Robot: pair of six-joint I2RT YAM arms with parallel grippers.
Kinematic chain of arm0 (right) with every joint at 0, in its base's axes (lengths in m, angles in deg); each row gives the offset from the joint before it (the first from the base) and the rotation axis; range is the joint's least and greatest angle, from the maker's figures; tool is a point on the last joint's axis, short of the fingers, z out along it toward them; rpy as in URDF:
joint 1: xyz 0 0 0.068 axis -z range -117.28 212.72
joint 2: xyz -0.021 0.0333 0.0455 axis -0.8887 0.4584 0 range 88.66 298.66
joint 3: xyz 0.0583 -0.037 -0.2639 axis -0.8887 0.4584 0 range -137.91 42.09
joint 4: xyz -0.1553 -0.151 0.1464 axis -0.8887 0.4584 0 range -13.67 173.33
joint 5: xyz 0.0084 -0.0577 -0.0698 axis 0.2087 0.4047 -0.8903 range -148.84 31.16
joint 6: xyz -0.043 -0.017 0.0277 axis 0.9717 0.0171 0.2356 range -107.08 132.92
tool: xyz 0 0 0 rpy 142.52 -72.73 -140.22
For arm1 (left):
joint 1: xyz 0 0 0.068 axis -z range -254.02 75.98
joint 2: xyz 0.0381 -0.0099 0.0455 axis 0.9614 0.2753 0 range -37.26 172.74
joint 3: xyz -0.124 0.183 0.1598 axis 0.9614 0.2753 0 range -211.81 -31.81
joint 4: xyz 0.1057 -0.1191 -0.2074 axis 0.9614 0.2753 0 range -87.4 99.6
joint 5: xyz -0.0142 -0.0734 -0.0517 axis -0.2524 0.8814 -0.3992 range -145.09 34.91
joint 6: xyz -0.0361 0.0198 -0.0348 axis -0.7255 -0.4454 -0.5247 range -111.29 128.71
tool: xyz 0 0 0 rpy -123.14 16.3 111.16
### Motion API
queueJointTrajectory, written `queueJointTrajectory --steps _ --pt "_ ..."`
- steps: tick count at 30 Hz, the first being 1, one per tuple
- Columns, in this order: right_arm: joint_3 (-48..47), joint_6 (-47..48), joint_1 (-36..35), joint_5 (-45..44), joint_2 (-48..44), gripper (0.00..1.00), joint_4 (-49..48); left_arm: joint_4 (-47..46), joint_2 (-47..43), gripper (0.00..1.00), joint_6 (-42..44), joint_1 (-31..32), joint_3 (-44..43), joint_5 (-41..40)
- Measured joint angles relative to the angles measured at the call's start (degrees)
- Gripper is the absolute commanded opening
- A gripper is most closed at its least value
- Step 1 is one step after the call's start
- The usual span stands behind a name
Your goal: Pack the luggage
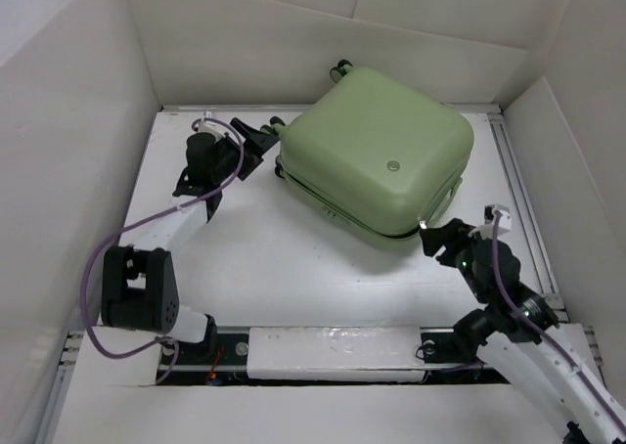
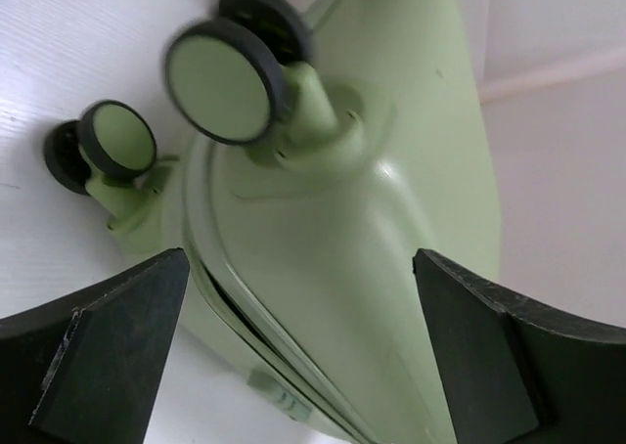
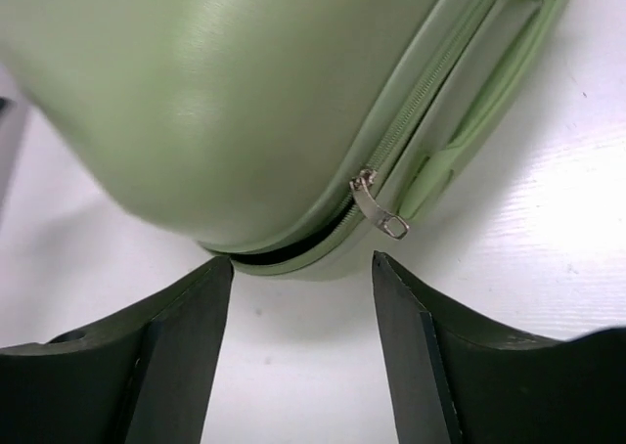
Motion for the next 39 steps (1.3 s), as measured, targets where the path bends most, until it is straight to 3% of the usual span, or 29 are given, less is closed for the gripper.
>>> queueJointTrajectory --steps 5,13,16,19,22,24,25,26,29,30,34,39 --pt "3.7 -0.5 0.0 3.7 -11.5 0.69 0.4 -2.2 9.1 1.0 -2.6 -2.6 -3.4 1.7" --pt "5.0 1.8 0.0 12.2 -4.7 0.68 2.6 -7.1 22.3 1.0 -8.9 -2.8 -14.0 5.7" --pt "3.9 2.0 0.0 10.7 -7.2 0.58 3.6 -9.7 25.2 1.0 -11.5 -2.8 -16.2 6.6" --pt "-0.4 0.5 0.0 6.1 -10.5 0.32 5.0 -12.0 28.5 0.91 -13.8 -2.8 -18.4 7.4" --pt "-6.7 -3.6 0.0 -2.4 -10.7 0.19 6.7 -14.0 30.8 0.78 -15.7 -2.8 -19.5 7.7" --pt "-8.5 -6.5 0.0 -9.3 -10.4 0.16 7.4 -15.6 31.8 0.69 -16.9 -2.8 -19.5 7.9" --pt "-8.7 -8.3 0.0 -12.7 -9.6 0.13 7.5 -16.4 32.3 0.61 -17.7 -2.8 -19.5 8.0" --pt "-8.5 -9.8 0.1 -15.7 -8.3 0.12 7.8 -17.4 32.6 0.43 -18.5 -2.8 -19.5 8.2" --pt "-7.5 -13.4 2.1 -21.0 0.5 0.07 7.4 -20.3 33.4 0.2 -20.4 -3.2 -19.5 8.4" --pt "-7.0 -13.5 3.8 -21.2 3.9 0.07 7.0 -21.3 33.7 0.01 -21.0 -3.3 -19.5 8.8" --pt "-4.3 -11.5 13.8 -16.5 14.1 0.14 1.2 -25.0 34.9 0.0 -23.9 -3.4 -19.2 10.0" --pt "-0.8 -5.3 30.8 -3.4 16.1 0.31 -6.7 -27.1 34.8 0.0 -25.9 -3.7 -17.8 11.1"
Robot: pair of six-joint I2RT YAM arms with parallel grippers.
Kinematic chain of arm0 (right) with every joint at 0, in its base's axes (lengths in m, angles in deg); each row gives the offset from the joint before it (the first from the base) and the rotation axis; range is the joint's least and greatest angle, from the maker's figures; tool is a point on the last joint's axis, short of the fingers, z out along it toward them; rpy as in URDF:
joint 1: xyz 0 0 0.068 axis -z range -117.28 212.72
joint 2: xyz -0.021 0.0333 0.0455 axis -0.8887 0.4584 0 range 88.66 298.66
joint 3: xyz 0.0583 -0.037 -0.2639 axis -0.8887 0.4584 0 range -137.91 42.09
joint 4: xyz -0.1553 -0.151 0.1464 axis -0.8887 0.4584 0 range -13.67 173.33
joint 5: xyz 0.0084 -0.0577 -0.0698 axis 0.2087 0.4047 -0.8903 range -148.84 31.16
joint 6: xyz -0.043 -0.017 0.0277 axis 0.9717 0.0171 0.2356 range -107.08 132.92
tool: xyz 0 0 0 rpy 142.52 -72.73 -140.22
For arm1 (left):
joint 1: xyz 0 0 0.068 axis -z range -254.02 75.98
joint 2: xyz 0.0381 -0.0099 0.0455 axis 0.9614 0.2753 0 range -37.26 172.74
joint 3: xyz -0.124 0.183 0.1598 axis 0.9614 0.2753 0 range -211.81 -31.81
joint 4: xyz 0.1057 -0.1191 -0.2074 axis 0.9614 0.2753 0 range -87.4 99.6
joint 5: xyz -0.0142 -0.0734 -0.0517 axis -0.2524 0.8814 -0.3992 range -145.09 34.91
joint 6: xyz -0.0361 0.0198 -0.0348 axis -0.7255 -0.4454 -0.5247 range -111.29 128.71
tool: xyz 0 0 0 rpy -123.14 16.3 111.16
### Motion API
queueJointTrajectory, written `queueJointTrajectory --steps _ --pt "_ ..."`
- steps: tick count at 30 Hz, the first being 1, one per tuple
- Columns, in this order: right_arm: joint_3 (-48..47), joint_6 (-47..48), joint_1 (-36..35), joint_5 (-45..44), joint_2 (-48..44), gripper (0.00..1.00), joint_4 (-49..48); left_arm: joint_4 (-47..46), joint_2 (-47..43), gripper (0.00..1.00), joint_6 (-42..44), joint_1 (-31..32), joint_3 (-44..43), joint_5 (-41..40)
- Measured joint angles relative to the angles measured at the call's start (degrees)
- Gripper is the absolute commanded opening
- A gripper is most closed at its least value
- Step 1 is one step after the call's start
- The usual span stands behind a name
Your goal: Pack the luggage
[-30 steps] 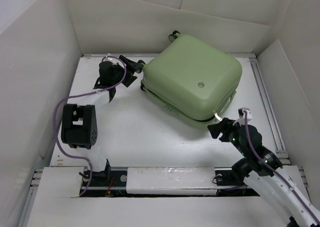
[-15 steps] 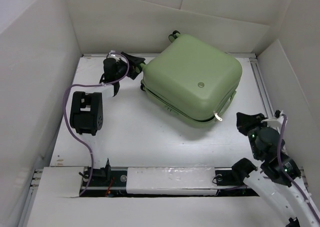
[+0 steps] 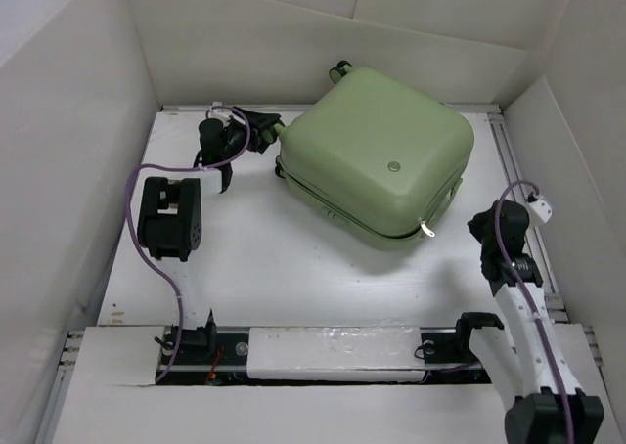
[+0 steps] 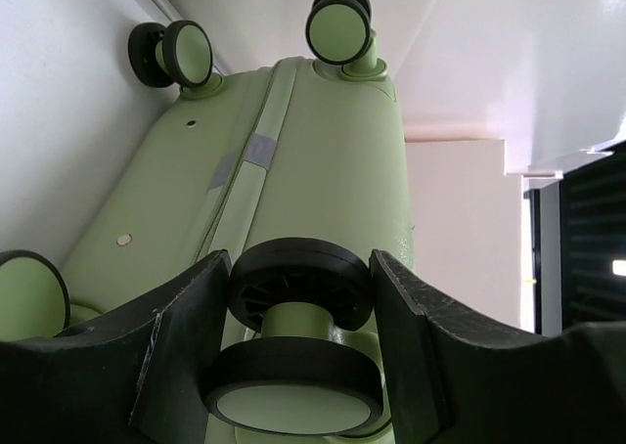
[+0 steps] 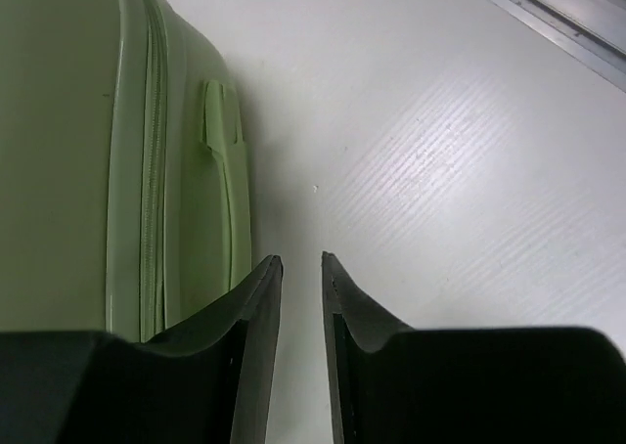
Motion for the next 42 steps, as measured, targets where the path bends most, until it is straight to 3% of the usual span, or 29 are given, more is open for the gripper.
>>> queueJointTrajectory --steps 5,15,24,32,37,42 --pt "0.8 5.3 10.4 16.4 10.2 0.34 -8.9 1.0 -4.1 0.0 0.2 0.0 2.9 -0.7" --pt "3.0 10.0 13.1 38.8 28.7 0.32 -19.6 4.0 -12.7 0.0 1.0 0.1 5.4 2.1" --pt "3.0 12.0 14.2 45.3 34.0 0.35 -24.6 5.2 -15.9 0.0 1.3 0.0 11.2 2.7" --pt "3.0 13.1 12.1 47.5 37.2 0.32 -26.6 -0.3 -16.7 0.0 0.2 -0.9 20.5 2.4" --pt "0.7 15.0 8.7 47.1 37.1 0.32 -23.5 -3.3 -15.8 0.0 -1.0 -2.8 21.0 2.8" --pt "-3.3 17.0 3.2 46.5 37.4 0.32 -20.8 -0.5 -15.0 0.0 0.7 -6.3 18.1 2.9"
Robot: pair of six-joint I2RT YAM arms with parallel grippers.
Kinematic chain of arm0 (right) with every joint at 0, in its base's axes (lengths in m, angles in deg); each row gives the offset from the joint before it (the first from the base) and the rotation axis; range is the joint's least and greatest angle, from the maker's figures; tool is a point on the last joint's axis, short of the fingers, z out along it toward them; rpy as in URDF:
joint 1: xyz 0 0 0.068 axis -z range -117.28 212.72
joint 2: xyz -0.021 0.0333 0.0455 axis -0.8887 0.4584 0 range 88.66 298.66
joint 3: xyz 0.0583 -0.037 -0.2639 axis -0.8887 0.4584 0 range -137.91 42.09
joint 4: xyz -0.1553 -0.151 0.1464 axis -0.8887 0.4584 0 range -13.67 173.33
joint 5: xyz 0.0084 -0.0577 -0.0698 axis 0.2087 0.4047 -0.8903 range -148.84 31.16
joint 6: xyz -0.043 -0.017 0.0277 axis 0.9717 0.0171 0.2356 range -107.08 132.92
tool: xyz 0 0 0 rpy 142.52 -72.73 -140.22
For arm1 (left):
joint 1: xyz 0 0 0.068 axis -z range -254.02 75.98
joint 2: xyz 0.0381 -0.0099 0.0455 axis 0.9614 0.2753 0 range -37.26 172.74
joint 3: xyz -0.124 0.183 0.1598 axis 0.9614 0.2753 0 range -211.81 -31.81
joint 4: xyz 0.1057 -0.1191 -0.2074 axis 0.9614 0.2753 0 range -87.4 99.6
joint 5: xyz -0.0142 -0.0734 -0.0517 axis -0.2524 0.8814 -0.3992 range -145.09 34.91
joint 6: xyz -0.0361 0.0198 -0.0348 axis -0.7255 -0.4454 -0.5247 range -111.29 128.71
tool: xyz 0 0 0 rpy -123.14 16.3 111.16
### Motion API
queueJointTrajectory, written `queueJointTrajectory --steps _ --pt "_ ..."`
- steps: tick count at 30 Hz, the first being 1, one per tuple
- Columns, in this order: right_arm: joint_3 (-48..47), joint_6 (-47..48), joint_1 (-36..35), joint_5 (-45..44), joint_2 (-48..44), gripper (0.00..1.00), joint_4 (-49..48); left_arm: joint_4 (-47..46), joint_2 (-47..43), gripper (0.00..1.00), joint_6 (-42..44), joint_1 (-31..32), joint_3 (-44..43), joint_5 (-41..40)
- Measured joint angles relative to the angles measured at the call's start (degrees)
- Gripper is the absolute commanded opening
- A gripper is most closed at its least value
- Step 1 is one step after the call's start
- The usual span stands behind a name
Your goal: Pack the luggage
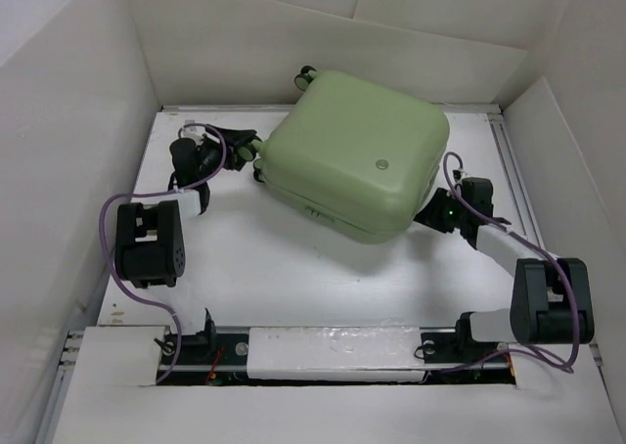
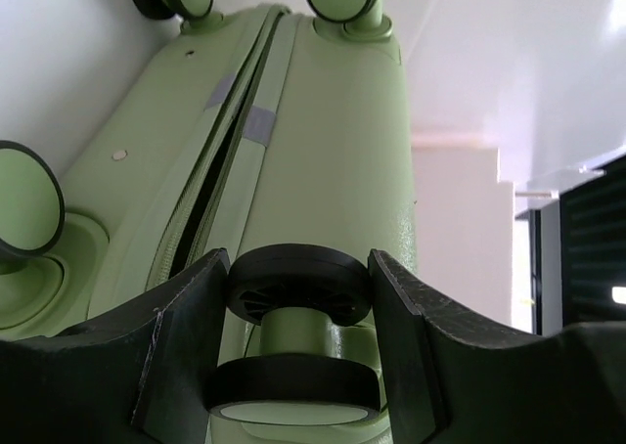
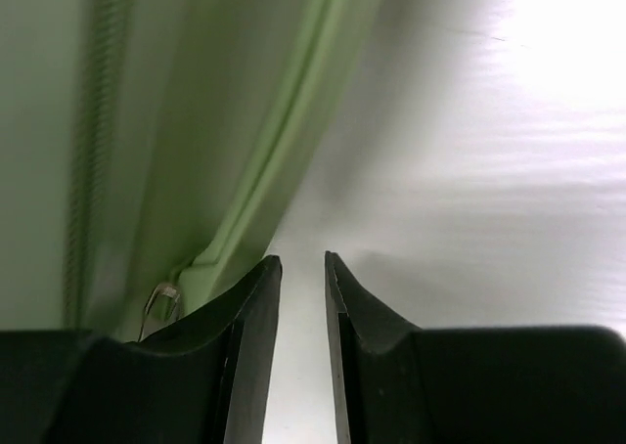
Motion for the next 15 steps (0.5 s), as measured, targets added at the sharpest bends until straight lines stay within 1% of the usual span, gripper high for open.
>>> queueJointTrajectory --steps 3,4,8,11,12,15 --pt "-1.1 0.7 -3.1 0.1 -0.3 0.34 0.2 1.4 1.1 0.0 1.1 -1.8 -2.3 -0.1" --pt "-1.3 0.8 -3.8 0.5 -0.7 0.37 0.1 1.9 1.9 0.0 1.4 -2.7 -3.5 -0.1" --pt "-1.8 1.9 -4.7 0.1 -4.8 0.41 1.1 3.2 3.5 0.0 2.1 -3.5 -5.0 0.8" --pt "-0.7 2.3 -5.5 -1.7 -12.2 0.41 0.8 4.0 4.2 0.0 2.3 -4.0 -6.4 2.0" --pt "0.2 2.6 -5.9 -2.5 -15.1 0.4 0.2 4.5 4.3 0.0 2.4 -4.2 -6.8 2.4" --pt "4.7 4.0 -7.6 -5.2 -24.7 0.4 -1.4 5.8 4.6 0.0 3.2 -4.4 -8.6 2.8"
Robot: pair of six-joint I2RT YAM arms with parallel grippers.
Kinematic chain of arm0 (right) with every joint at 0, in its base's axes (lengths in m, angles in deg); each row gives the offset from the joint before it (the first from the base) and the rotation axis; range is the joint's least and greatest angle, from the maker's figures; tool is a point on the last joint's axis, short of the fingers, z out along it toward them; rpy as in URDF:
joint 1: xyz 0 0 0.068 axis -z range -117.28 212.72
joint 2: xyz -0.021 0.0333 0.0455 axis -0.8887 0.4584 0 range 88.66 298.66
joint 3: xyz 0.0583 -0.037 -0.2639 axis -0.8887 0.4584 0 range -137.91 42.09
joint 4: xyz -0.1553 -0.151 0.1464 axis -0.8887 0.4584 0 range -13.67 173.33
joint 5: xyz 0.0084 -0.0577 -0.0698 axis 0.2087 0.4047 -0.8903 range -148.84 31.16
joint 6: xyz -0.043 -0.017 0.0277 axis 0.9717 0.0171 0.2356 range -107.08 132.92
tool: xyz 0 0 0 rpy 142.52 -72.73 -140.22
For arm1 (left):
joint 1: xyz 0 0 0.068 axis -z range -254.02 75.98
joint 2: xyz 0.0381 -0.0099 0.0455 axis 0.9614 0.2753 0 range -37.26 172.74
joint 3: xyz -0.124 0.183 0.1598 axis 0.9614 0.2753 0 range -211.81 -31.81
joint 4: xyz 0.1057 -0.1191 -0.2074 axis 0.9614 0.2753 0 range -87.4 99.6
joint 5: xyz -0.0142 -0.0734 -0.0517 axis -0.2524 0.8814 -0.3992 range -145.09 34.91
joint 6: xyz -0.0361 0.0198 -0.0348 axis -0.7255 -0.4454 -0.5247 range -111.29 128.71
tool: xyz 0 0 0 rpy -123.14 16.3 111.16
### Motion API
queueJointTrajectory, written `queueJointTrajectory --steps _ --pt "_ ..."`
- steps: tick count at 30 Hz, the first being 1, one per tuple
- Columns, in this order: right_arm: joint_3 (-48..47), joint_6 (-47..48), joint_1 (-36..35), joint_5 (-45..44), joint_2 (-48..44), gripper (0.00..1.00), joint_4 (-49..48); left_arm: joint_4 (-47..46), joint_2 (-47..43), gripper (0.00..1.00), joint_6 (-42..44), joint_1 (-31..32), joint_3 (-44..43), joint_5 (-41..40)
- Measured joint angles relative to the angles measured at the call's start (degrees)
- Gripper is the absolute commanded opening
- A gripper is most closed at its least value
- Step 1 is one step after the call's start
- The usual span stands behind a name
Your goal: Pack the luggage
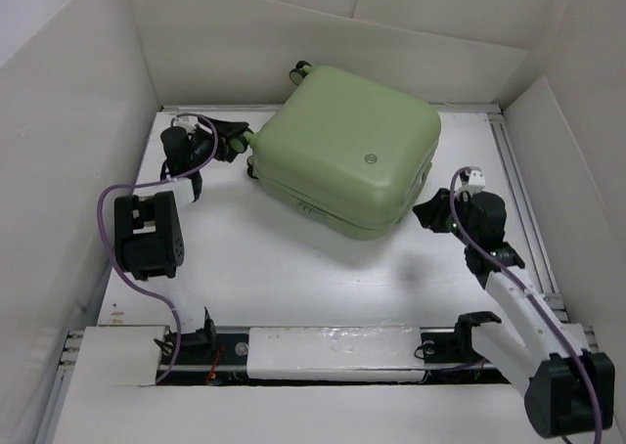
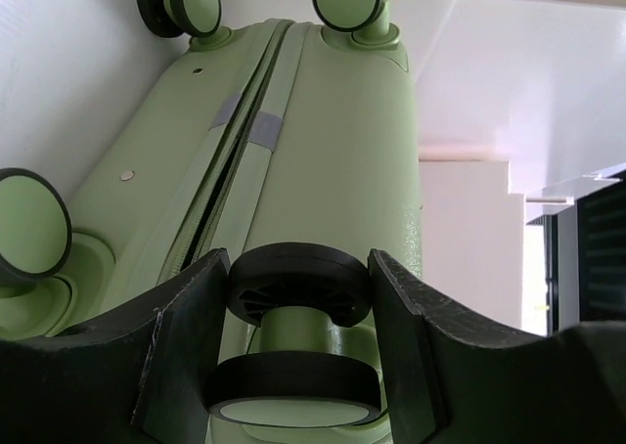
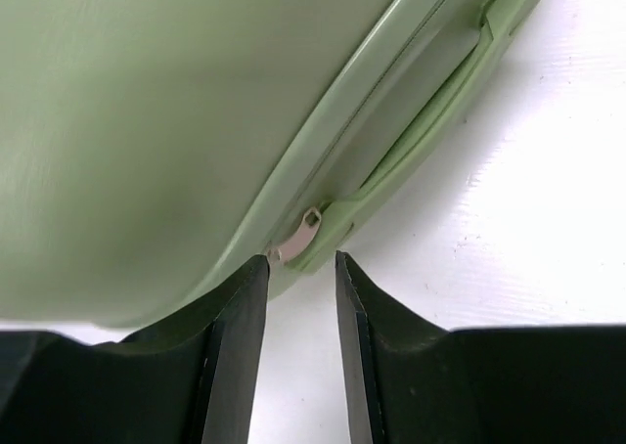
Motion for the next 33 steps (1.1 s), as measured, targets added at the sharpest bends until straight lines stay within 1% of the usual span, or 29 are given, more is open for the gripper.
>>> queueJointTrajectory --steps 2,4,5,6,7,10,12,13,16,19,23,27,33 --pt "3.0 1.2 -1.1 -1.2 -4.2 0.4 -0.7 0.7 0.2 0.0 0.4 0.0 -0.9 0.4" --pt "5.2 2.4 -1.6 -1.8 -5.9 0.41 -1.2 1.3 0.5 0.0 0.7 -0.1 -1.6 0.7" --pt "6.2 2.9 -1.7 -2.0 -6.2 0.43 -1.5 1.7 0.6 0.0 0.8 -0.1 -1.8 0.8" --pt "7.3 3.5 -1.8 -2.1 -6.6 0.47 -2.2 1.9 0.7 0.0 0.8 -0.1 -2.0 0.9" --pt "8.6 3.9 -1.8 -2.1 -7.1 0.49 -3.1 2.0 0.9 0.0 0.9 -0.1 -2.3 1.1" --pt "13.4 4.9 -2.2 -2.0 -9.4 0.55 -8.3 2.1 1.8 0.0 1.0 -0.2 -3.2 1.5" --pt "16.5 5.5 -2.6 -1.9 -10.0 0.55 -12.3 2.0 2.3 0.0 1.0 -0.2 -3.7 1.7" --pt "17.6 5.8 -2.8 -1.8 -9.9 0.51 -14.3 2.0 2.5 0.0 1.0 -0.2 -3.8 1.8" --pt "18.3 7.6 -3.3 -1.3 -6.9 0.45 -18.3 1.9 3.2 0.0 1.0 -0.2 -4.0 2.2" --pt "18.1 9.6 -3.3 -1.1 -4.1 0.42 -21.6 1.2 3.7 0.0 0.8 -0.2 -4.1 2.7" --pt "17.3 11.8 -3.3 0.2 -1.3 0.42 -25.3 0.6 3.7 0.0 0.8 -0.2 -4.1 2.8" --pt "14.6 13.6 -3.3 3.0 3.2 0.44 -27.6 0.6 3.7 0.0 0.8 -0.2 -4.1 2.8" --pt "13.7 15.8 -3.8 4.6 6.2 0.45 -28.2 0.3 3.7 0.0 0.8 -0.2 -4.1 2.8"
